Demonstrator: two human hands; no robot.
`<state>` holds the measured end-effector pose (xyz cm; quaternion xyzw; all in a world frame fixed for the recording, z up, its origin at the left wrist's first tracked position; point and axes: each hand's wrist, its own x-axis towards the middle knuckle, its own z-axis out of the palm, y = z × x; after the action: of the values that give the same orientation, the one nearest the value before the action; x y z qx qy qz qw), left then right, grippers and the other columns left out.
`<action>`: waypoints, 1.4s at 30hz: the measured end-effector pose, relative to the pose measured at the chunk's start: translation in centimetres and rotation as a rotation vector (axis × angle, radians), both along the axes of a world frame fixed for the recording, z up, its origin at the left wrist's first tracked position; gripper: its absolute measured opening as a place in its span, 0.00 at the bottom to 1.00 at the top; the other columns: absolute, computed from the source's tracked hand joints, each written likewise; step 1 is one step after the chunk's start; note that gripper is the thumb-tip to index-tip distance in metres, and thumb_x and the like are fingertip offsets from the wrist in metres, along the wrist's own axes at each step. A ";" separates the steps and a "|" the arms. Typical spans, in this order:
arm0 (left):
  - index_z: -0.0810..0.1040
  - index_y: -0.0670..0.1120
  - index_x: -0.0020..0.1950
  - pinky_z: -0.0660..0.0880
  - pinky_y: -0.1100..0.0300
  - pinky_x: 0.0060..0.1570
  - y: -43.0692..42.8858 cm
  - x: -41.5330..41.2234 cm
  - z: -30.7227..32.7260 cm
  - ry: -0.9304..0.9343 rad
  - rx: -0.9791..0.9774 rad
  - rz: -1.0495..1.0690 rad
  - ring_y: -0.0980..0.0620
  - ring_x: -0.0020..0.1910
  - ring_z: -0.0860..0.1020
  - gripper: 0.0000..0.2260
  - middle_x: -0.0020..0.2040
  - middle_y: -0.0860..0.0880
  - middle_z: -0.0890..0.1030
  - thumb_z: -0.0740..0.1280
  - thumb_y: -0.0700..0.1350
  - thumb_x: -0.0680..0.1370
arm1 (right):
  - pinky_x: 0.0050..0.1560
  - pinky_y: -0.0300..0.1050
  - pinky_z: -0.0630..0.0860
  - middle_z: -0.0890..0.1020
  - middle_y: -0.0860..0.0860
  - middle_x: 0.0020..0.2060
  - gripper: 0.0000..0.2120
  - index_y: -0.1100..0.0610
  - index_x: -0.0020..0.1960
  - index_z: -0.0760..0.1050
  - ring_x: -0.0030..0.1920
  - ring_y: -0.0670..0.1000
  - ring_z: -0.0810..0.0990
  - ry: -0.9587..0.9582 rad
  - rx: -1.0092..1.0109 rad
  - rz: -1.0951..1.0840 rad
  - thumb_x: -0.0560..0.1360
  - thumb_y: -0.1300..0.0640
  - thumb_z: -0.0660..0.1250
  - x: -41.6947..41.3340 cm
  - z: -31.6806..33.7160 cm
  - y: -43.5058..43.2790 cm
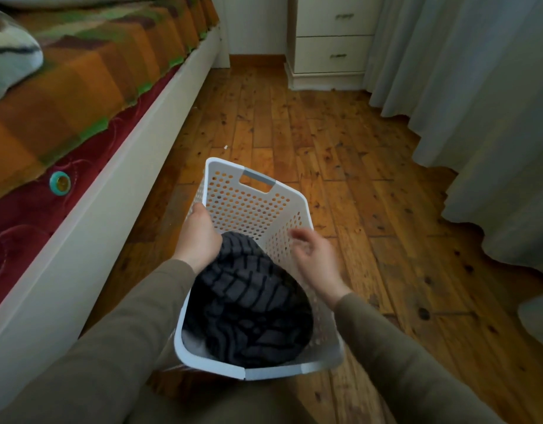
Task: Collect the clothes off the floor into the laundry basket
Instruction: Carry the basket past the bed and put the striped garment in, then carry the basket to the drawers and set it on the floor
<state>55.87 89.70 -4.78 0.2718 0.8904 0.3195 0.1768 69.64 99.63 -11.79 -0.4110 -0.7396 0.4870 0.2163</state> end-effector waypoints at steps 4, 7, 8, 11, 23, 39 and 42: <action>0.64 0.37 0.67 0.69 0.50 0.64 0.0 -0.4 -0.2 -0.002 0.001 -0.002 0.39 0.66 0.71 0.18 0.67 0.38 0.72 0.58 0.31 0.77 | 0.60 0.48 0.72 0.71 0.57 0.68 0.29 0.60 0.72 0.60 0.65 0.56 0.72 -0.175 -0.330 -0.140 0.75 0.58 0.66 2.5 -3.0 3.0; 0.63 0.37 0.67 0.68 0.49 0.65 0.1 -0.6 -0.2 -0.013 0.006 -0.001 0.39 0.66 0.70 0.18 0.67 0.38 0.72 0.57 0.31 0.77 | 0.55 0.51 0.76 0.77 0.59 0.56 0.23 0.62 0.69 0.65 0.54 0.56 0.78 -0.171 -0.581 -0.085 0.76 0.59 0.63 2.8 -4.4 2.2; 0.63 0.37 0.67 0.68 0.49 0.65 0.0 -0.7 -0.2 -0.019 0.005 -0.002 0.39 0.66 0.70 0.19 0.67 0.38 0.72 0.57 0.30 0.77 | 0.55 0.54 0.77 0.77 0.58 0.54 0.20 0.61 0.68 0.66 0.54 0.58 0.78 -0.139 -0.634 -0.106 0.77 0.59 0.62 2.6 -4.5 2.0; 0.64 0.37 0.68 0.68 0.49 0.64 -0.4 -1.6 -0.4 -0.027 -0.002 -0.002 0.39 0.66 0.70 0.19 0.67 0.37 0.72 0.57 0.29 0.76 | 0.55 0.58 0.77 0.77 0.58 0.54 0.19 0.55 0.69 0.65 0.56 0.60 0.78 -0.111 -0.672 -0.129 0.78 0.58 0.59 2.3 -4.5 2.2; 0.65 0.39 0.66 0.70 0.53 0.53 3.8 -5.5 1.8 -0.193 0.002 -0.009 0.40 0.63 0.72 0.18 0.64 0.38 0.73 0.56 0.30 0.77 | 0.58 0.57 0.75 0.78 0.61 0.55 0.16 0.63 0.65 0.68 0.55 0.60 0.78 -0.191 -0.436 -0.160 0.78 0.63 0.58 1.0 4.5 7.9; 0.64 0.41 0.68 0.68 0.57 0.53 8.3 -4.9 33.1 -0.322 0.016 -0.071 0.42 0.66 0.70 0.19 0.67 0.40 0.71 0.55 0.30 0.77 | 0.63 0.57 0.72 0.75 0.59 0.63 0.19 0.62 0.69 0.64 0.63 0.59 0.75 -0.313 -0.471 -0.165 0.79 0.59 0.58 2.7 39.7 11.6; 0.64 0.42 0.68 0.67 0.57 0.53 8.4 -5.1 39.9 -0.322 0.027 -0.093 0.42 0.66 0.70 0.20 0.67 0.41 0.71 0.55 0.30 0.77 | 0.61 0.56 0.74 0.77 0.58 0.57 0.16 0.60 0.66 0.67 0.59 0.58 0.77 -0.287 -0.471 -0.158 0.79 0.60 0.57 2.8 46.9 11.8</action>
<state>50.74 98.10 35.09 0.2606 0.8327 0.3622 0.3281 72.41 111.41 35.09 -0.5711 -0.5950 0.5637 0.0452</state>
